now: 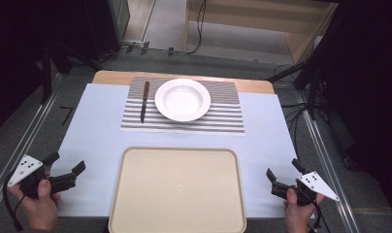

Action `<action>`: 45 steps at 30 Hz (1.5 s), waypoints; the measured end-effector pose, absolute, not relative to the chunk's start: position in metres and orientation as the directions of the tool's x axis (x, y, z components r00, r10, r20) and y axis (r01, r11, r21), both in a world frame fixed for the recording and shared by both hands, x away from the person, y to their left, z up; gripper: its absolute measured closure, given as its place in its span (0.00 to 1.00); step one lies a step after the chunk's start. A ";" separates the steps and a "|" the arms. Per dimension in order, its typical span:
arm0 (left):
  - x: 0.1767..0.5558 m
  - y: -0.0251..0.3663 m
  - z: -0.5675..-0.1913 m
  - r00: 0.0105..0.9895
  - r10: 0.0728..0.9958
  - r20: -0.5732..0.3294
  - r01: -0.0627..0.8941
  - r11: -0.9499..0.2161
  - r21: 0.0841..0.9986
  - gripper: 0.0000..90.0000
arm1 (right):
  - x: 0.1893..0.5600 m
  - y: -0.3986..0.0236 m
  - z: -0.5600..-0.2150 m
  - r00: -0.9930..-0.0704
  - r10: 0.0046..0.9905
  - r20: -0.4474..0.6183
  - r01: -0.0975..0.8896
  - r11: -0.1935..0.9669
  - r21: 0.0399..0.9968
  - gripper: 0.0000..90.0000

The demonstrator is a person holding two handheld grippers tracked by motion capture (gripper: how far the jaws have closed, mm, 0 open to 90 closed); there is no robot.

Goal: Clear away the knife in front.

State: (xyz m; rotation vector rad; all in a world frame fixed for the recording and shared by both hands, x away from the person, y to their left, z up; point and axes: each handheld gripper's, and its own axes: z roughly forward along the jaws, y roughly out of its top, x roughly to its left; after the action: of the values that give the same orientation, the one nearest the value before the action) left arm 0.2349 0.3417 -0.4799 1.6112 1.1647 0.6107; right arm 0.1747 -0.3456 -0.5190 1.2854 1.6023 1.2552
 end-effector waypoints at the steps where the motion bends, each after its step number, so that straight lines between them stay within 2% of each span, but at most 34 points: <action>1: 0.235 0.342 -0.480 0.405 0.902 -0.151 0.389 -0.021 0.921 0.00 | 0.175 -0.346 -0.519 -0.246 0.969 0.039 0.270 0.030 0.962 0.00; 19: 0.249 0.320 -0.437 0.441 0.888 -0.132 0.362 -0.041 0.931 0.00 | 0.175 -0.342 -0.521 -0.256 0.966 0.020 0.265 0.050 0.963 0.00; 45: 0.331 0.259 -0.391 0.540 0.835 -0.105 0.386 -0.134 0.913 0.00 | 0.175 -0.343 -0.521 -0.272 0.962 0.018 0.254 0.054 0.966 0.00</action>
State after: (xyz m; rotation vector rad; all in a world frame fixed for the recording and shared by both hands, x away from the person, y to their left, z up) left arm 0.3306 0.2586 -0.3907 1.7369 1.0251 0.5398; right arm 0.1745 -0.3429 -0.5213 1.2445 1.6214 1.2615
